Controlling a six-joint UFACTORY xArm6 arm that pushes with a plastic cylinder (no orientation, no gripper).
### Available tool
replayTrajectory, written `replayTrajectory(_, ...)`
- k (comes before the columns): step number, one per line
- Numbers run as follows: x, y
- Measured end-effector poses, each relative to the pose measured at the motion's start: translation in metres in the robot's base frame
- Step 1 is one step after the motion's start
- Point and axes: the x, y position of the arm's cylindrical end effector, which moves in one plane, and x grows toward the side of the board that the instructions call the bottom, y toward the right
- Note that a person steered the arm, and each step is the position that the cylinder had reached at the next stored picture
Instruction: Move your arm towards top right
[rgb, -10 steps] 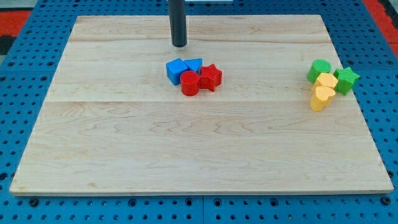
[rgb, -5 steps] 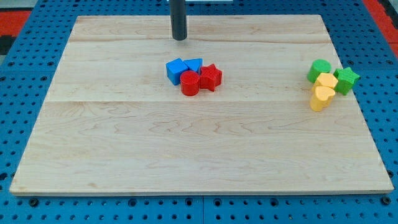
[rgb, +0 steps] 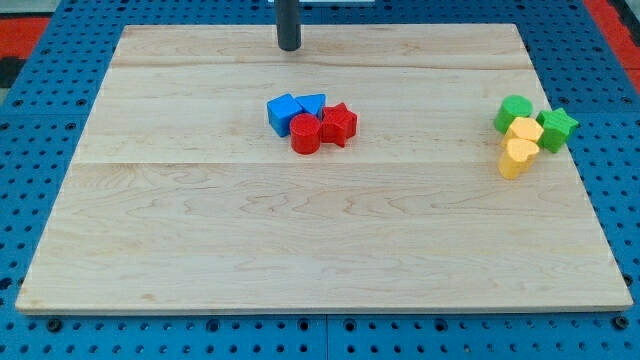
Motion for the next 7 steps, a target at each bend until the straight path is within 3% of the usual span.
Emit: replayTrajectory(7, -0.016, 0.023)
